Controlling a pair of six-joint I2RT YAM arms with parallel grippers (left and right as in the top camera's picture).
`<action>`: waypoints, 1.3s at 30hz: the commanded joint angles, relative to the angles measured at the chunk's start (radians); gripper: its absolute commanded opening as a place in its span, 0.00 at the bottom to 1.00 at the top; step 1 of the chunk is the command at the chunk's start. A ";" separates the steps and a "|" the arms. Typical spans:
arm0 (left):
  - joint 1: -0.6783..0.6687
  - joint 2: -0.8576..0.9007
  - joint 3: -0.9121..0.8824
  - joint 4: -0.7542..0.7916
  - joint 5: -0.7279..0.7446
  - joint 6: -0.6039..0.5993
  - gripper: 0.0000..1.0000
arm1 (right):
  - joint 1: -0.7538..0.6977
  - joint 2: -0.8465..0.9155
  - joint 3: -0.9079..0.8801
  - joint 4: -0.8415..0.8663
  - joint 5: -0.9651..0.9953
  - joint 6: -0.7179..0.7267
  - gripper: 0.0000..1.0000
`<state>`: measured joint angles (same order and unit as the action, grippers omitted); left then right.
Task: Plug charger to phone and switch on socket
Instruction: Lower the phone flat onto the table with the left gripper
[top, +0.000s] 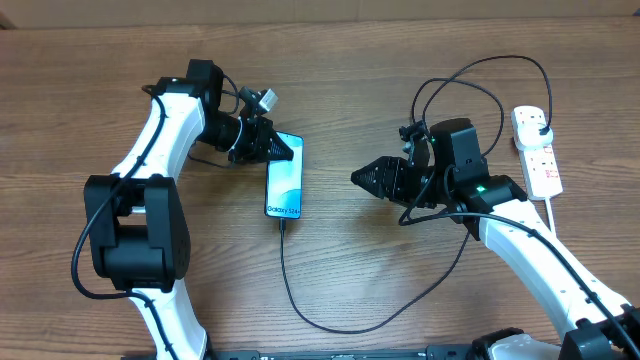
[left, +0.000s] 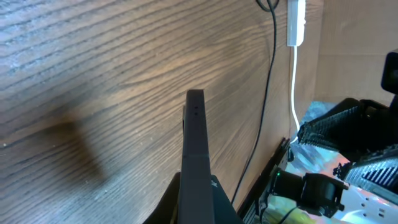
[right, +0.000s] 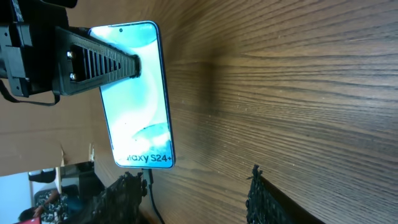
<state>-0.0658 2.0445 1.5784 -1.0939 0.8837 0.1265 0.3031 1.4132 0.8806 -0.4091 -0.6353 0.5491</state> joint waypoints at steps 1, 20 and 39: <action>-0.002 -0.004 -0.008 0.027 -0.021 -0.072 0.04 | 0.013 0.004 0.007 0.002 0.033 -0.007 0.56; 0.025 0.183 -0.020 0.178 -0.003 -0.153 0.04 | 0.024 0.004 0.007 0.002 0.063 -0.007 0.57; 0.028 0.227 -0.020 0.179 -0.005 -0.149 0.34 | 0.024 0.004 0.007 -0.002 0.085 -0.007 0.57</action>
<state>-0.0391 2.2642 1.5574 -0.9146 0.8520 -0.0242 0.3225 1.4132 0.8806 -0.4118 -0.5640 0.5495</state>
